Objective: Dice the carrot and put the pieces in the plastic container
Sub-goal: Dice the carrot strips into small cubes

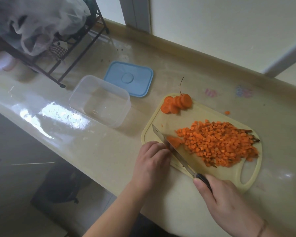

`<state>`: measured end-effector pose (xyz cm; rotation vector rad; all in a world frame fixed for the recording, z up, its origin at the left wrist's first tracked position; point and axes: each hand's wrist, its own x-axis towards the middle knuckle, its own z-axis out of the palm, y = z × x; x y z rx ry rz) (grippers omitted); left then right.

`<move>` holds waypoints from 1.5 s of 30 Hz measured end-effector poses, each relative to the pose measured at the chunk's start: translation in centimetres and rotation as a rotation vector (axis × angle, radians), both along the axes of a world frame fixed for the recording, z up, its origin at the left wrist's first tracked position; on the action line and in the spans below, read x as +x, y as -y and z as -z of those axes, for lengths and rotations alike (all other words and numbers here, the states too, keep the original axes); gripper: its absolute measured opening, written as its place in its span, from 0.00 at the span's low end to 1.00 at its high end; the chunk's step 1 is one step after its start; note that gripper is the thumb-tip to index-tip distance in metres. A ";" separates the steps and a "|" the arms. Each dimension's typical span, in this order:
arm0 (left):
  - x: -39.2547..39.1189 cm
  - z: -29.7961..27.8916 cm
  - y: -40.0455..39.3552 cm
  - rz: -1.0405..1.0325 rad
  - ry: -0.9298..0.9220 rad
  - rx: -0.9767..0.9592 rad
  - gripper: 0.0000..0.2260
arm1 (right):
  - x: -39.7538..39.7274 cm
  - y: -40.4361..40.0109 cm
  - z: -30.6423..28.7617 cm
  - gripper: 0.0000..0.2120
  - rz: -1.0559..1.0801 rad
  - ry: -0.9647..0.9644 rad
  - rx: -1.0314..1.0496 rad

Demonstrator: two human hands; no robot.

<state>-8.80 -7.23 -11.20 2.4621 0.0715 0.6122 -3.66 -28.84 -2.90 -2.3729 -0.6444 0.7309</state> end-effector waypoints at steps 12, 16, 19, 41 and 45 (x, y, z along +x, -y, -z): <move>-0.1 0.1 -0.2 0.033 -0.015 -0.037 0.10 | 0.7 -3.6 0.7 0.31 -0.023 0.096 -0.023; 0.3 -0.1 -0.5 0.053 0.007 0.009 0.08 | 0.5 -1.9 -0.7 0.31 0.049 0.001 0.029; 0.7 -0.1 -0.9 0.119 0.017 -0.007 0.06 | 0.6 -0.4 -2.3 0.33 0.135 -0.038 0.067; 6.3 -3.6 -5.2 0.624 -0.284 0.236 0.15 | -0.3 4.5 -5.3 0.28 0.434 -0.071 0.058; 6.1 -3.8 -4.8 0.567 -0.342 0.232 0.18 | -0.3 4.3 -4.9 0.24 0.404 -0.059 0.048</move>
